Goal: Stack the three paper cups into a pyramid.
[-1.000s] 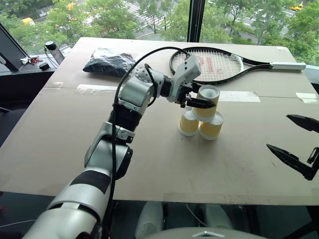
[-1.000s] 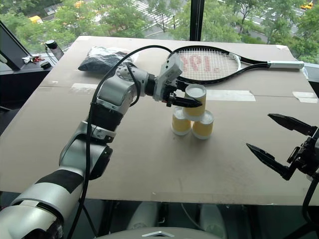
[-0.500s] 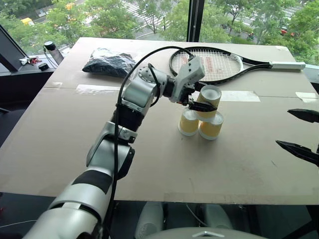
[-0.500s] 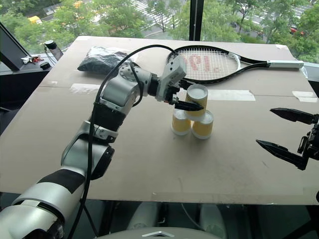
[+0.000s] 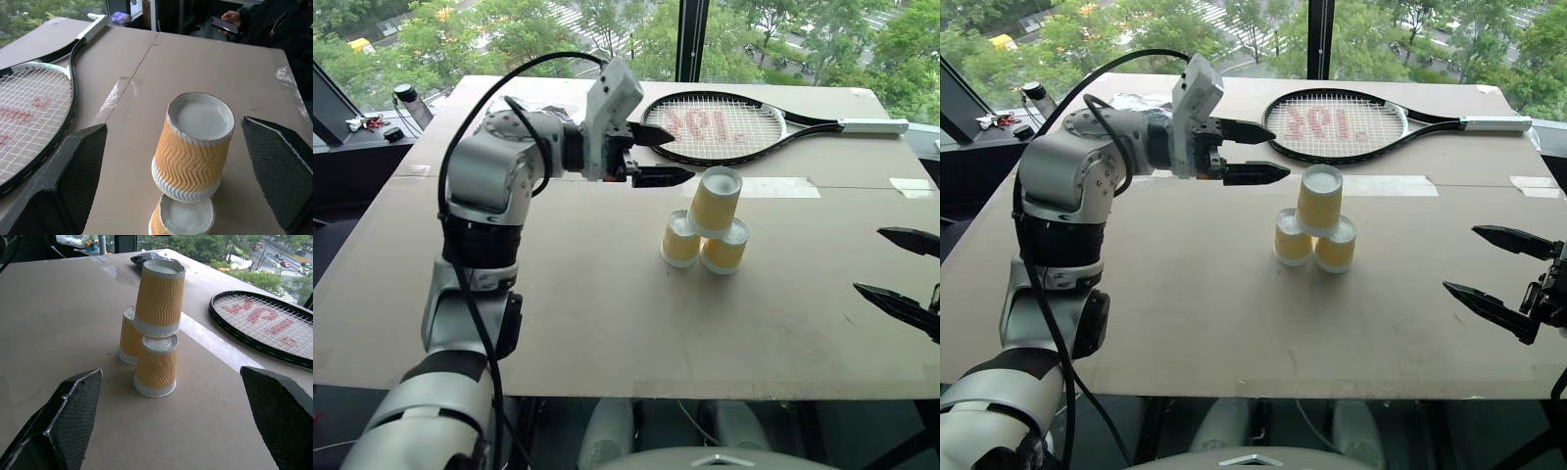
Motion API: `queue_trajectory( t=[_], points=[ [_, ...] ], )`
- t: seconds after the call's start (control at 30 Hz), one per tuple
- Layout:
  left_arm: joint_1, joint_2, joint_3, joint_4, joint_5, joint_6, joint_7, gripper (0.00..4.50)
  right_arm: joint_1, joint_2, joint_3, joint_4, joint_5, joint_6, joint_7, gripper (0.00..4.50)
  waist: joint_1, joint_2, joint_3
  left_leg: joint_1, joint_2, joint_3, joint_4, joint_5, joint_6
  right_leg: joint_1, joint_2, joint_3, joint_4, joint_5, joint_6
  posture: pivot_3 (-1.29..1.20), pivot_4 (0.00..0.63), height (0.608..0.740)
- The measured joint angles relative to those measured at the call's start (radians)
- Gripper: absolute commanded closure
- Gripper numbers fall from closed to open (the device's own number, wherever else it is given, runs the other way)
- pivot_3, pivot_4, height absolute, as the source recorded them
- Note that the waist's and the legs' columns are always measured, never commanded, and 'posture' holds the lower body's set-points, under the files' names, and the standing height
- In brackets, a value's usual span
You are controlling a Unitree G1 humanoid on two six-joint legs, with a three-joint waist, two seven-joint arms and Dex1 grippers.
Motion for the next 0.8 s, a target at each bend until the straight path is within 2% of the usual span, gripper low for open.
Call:
queue_trajectory(
  t=[0.03, 0.07, 0.13, 0.2, 0.3, 0.4, 0.6, 0.8],
  points=[
    [0.021, 0.002, 0.012, -0.015, -0.003, 0.002, 0.008, 0.01, 0.003, 0.001, 0.000, 0.006, -0.001, 0.000, 0.001, 0.00, 0.001, 0.000, 0.000, 0.000, 0.000, 0.000, 0.000, 0.000, 0.000, 0.000, 0.000, 0.001, 0.000, 0.000, 0.000, 0.00, 0.150, 0.740],
    [0.117, -0.014, 0.079, -0.077, -0.023, 0.006, 0.068, 0.01, 0.002, 0.004, 0.004, 0.024, -0.009, 0.000, 0.003, 0.00, 0.002, 0.000, 0.000, 0.000, 0.000, -0.001, 0.000, 0.000, 0.000, 0.000, 0.000, 0.000, 0.000, 0.000, 0.000, 0.00, 0.150, 0.740],
    [0.248, -0.033, 0.137, -0.146, -0.040, -0.012, 0.128, 0.01, 0.001, 0.005, 0.004, 0.042, -0.014, -0.001, 0.006, 0.00, 0.003, 0.000, 0.000, 0.000, 0.000, -0.001, 0.000, 0.000, 0.000, 0.001, -0.001, 0.000, 0.000, 0.000, 0.000, 0.00, 0.150, 0.740],
    [0.348, -0.037, 0.158, -0.190, -0.043, -0.034, 0.155, 0.01, 0.003, 0.006, 0.002, 0.053, -0.017, -0.001, 0.011, 0.00, 0.005, 0.000, 0.000, 0.000, -0.001, -0.002, 0.001, 0.000, 0.000, 0.001, -0.001, 0.000, 0.000, 0.000, 0.000, 0.00, 0.150, 0.740],
    [0.562, -0.050, 0.217, -0.295, -0.070, -0.113, 0.180, 0.01, 0.004, 0.004, -0.005, 0.073, -0.020, 0.000, 0.022, 0.00, 0.004, 0.000, 0.000, 0.001, -0.001, -0.002, 0.000, 0.000, 0.000, 0.002, -0.001, 0.001, -0.001, 0.000, 0.000, 0.00, 0.150, 0.740],
    [0.699, -0.070, 0.257, -0.308, -0.079, -0.222, 0.199, 0.01, 0.002, 0.003, -0.009, 0.104, -0.023, 0.003, 0.031, 0.00, 0.005, 0.000, 0.000, 0.001, -0.001, -0.003, 0.000, 0.000, 0.000, 0.002, -0.001, 0.000, 0.000, 0.000, 0.000, 0.00, 0.150, 0.740],
    [0.732, -0.095, 0.292, -0.298, -0.111, -0.350, 0.228, 0.01, -0.055, 0.001, -0.009, 0.115, -0.004, 0.017, 0.026, 0.00, 0.006, 0.000, 0.000, 0.003, -0.001, -0.004, 0.001, 0.000, 0.000, 0.006, -0.002, 0.000, -0.001, 0.000, 0.000, 0.00, 0.150, 0.740],
    [0.732, -0.096, 0.291, -0.290, -0.167, -0.384, 0.235, 0.01, -0.072, 0.004, -0.010, 0.073, 0.039, 0.048, 0.002, 0.00, 0.004, 0.000, 0.000, 0.003, -0.001, -0.005, 0.000, 0.000, 0.000, 0.006, -0.001, 0.000, -0.001, 0.000, 0.000, 0.00, 0.150, 0.740]
  ],
)
